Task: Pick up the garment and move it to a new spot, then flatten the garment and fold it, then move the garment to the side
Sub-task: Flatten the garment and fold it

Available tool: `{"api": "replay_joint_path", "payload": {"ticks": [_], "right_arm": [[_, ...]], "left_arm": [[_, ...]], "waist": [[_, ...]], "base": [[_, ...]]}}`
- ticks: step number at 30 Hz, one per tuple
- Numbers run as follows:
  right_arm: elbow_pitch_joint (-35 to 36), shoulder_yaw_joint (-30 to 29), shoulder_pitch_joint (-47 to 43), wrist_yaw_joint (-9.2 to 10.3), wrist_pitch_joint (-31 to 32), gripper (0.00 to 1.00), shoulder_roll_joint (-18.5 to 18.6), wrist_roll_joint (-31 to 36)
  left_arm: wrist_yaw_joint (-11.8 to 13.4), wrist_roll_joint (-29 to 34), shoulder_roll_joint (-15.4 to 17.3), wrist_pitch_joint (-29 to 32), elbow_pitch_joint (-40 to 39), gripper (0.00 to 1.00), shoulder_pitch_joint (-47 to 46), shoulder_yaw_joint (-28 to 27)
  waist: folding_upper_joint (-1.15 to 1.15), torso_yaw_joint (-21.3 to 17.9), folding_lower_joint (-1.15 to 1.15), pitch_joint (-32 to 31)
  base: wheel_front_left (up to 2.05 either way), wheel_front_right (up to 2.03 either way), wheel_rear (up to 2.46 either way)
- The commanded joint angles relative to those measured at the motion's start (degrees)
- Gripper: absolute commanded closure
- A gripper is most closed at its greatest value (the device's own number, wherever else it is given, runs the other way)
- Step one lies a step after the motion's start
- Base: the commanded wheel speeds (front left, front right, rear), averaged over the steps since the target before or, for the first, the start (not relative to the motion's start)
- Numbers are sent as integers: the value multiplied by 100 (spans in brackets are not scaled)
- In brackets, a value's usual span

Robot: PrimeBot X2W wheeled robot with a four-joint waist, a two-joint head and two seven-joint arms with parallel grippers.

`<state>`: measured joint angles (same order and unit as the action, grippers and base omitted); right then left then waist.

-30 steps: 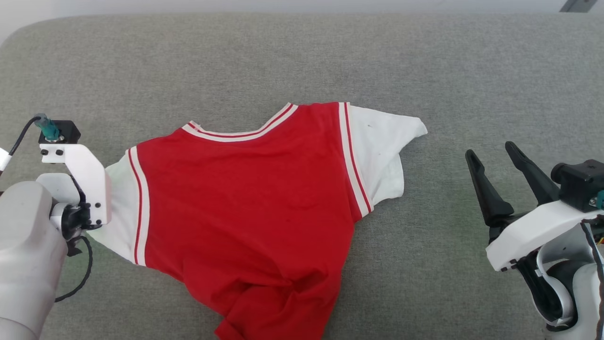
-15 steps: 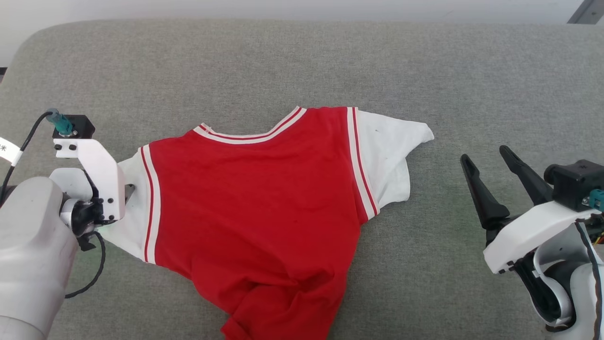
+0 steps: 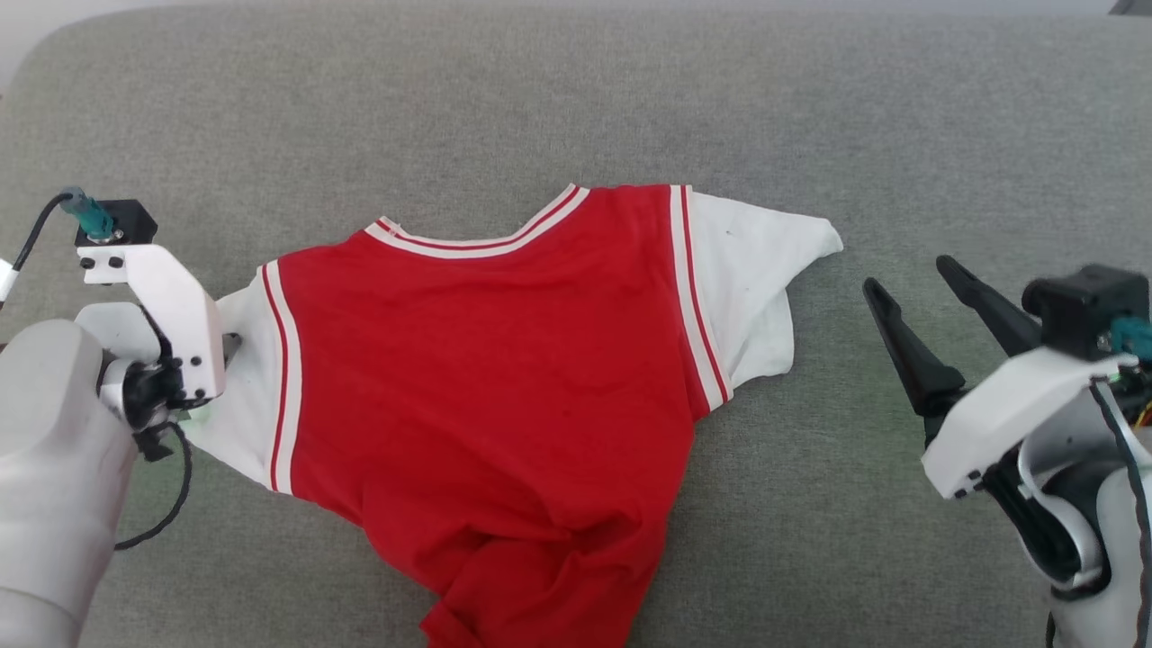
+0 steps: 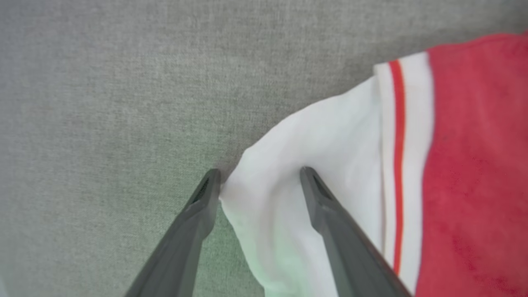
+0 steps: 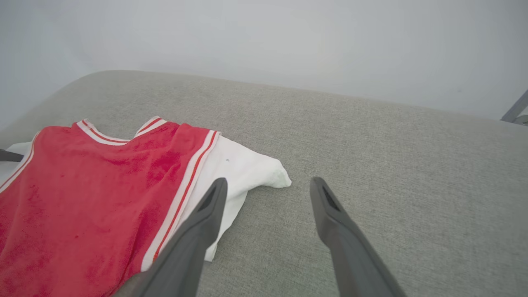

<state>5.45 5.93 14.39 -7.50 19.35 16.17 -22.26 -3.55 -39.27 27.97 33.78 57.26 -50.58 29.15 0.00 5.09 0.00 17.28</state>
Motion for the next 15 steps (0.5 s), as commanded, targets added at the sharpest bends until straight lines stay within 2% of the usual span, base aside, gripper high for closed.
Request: {"api": "replay_joint_path", "payload": {"ticks": [1, 3, 4, 5, 6, 15], "right_arm": [[-42, 73, 150, 1, 127, 0, 74, -58], [-137, 177, 289, 1, 320, 0, 145, -149], [-191, 228, 374, 1, 427, 0, 183, -183], [-268, 274, 467, 2, 552, 0, 226, -199], [-334, 338, 567, 2, 673, 0, 259, -248], [-1061, 784, 1540, 3, 1698, 0, 628, -408]], "left_arm": [[-25, -77, -103, -17, 71, 0, -86, -20], [-66, -130, -218, 0, 165, 0, -57, -6], [-117, -161, -281, 83, 219, 18, -36, 34], [-154, -189, -328, 111, 269, 92, -27, 48], [-187, -196, -372, 122, 299, 100, -24, 67], [-342, -136, -591, -52, 315, 100, -284, 270]], "waist": [[0, 15, 0, 66], [0, 37, 0, 109], [0, 51, 0, 132], [0, 68, 0, 148], [0, 91, 0, 166], [0, 423, 0, 344]], "base": [[0, 0, 0], [0, 0, 0], [0, 0, 0], [0, 0, 0], [0, 0, 0], [0, 0, 0]]}}
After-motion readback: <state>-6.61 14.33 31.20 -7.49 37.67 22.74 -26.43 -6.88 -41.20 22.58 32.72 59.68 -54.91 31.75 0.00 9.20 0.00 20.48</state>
